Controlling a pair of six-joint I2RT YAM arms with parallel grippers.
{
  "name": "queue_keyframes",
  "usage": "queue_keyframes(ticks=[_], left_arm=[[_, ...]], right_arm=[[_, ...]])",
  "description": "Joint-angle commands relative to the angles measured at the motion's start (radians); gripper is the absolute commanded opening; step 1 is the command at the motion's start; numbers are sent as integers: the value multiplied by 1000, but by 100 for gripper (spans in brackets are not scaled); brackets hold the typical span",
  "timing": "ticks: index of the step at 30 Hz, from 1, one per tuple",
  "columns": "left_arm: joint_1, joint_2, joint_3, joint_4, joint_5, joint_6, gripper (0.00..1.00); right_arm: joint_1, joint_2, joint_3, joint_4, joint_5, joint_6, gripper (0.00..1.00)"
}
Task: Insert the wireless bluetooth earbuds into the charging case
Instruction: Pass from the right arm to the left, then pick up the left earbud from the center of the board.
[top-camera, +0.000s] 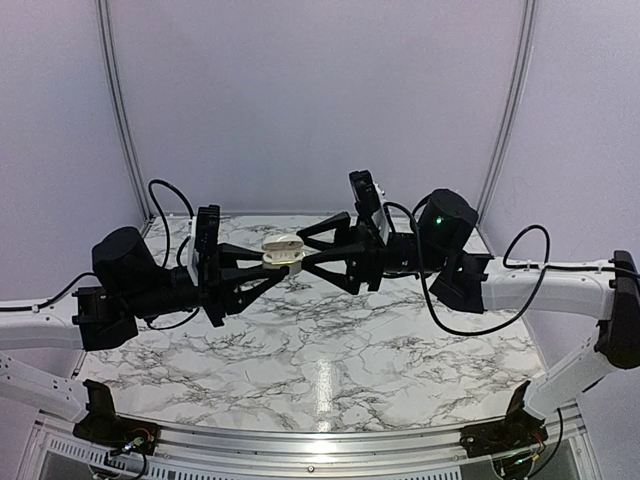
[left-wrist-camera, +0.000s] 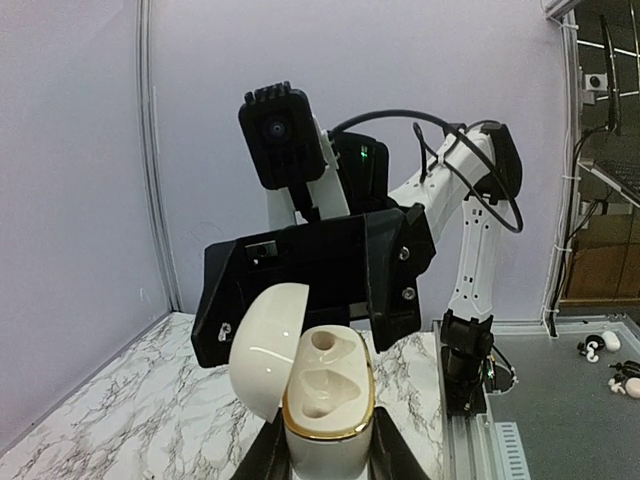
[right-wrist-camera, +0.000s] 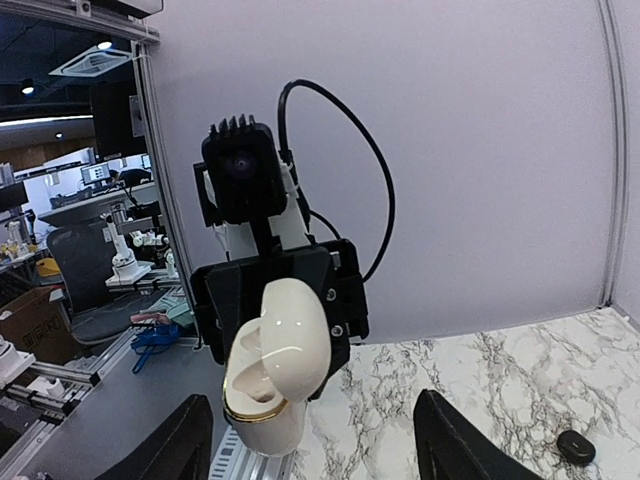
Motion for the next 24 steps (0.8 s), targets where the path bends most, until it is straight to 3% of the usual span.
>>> queue_keyframes(ticks=[1,12,24], left_arm=[[-3,-35,-21,-107,13,73,3],[-6,-2,-10,-184,45,128,0],[-31,-16,-23,-233,3,199,0]], right_arm=[[-9,-31,21,-153,8,-45,70],[-8,-4,72,-262,42,-75,69],[-26,23,83,-305,67,-65,60]])
